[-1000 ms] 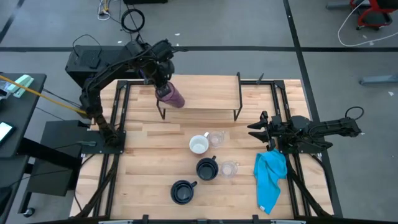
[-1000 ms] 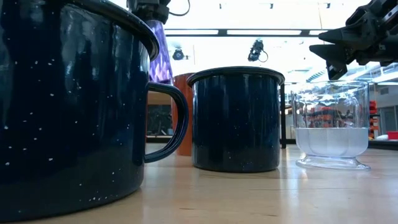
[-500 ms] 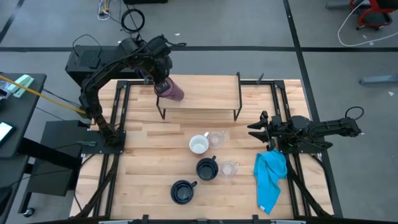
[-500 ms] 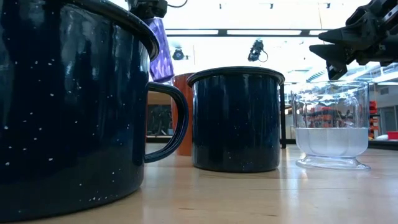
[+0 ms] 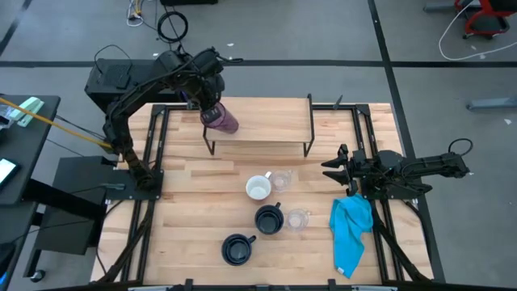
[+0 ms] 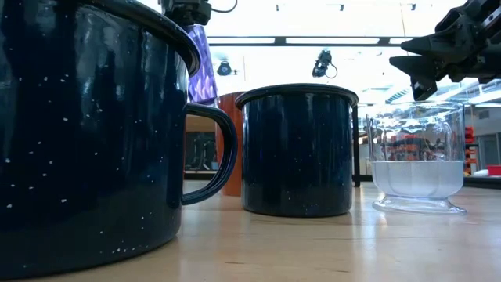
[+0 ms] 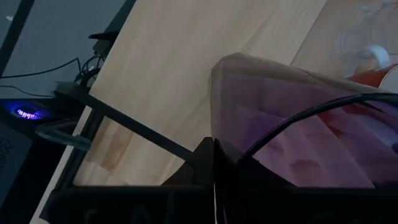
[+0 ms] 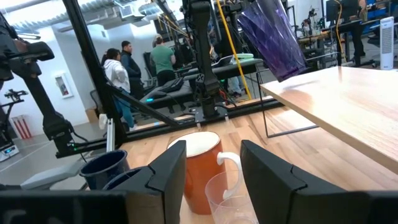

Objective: Stack small to large cups/mugs on shelf
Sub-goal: Put the violet cup on the shelf

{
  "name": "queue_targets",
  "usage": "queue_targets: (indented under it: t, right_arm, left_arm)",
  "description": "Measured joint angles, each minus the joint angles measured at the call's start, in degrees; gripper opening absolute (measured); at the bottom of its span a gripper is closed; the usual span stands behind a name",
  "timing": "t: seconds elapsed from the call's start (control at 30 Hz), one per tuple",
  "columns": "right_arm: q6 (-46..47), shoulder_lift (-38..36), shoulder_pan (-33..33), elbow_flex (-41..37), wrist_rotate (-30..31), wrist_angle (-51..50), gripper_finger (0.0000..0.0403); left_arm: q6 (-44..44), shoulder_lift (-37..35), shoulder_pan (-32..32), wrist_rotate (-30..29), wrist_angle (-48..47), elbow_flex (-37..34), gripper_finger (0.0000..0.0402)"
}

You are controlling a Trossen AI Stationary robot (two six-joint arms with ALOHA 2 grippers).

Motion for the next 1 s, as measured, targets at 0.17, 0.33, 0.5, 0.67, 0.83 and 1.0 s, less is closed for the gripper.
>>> queue_targets:
  t: [0.17,0.33,0.5,0.67,0.83,1.0]
  right_arm:
    - [0.0,0.0,0.0,0.0,0.0,0.0,0.0159]
    - [0.0,0.0,0.0,0.0,0.0,0.0,0.0159]
    - [0.0,0.0,0.0,0.0,0.0,0.0,0.0159]
    - [0.0,0.0,0.0,0.0,0.0,0.0,0.0159]
    - [0.0,0.0,0.0,0.0,0.0,0.0,0.0159]
    - [0.0,0.0,0.0,0.0,0.0,0.0,0.0159]
  left_arm:
    - [0.0,0.0,0.0,0.0,0.0,0.0,0.0011]
    - [0.0,0.0,0.0,0.0,0.0,0.0,0.0013]
    - [0.0,0.3,-0.1,0.0,0.0,0.0,0.0011]
    - [-0.4,0.4,-0.2,0.0,0.0,0.0,0.0013]
    - [-0.4,0.6,-0.8,0.1,0.0,0.0,0.0011]
    - [-0.5,0.6,-0.8,0.0,0.0,0.0,0.0015]
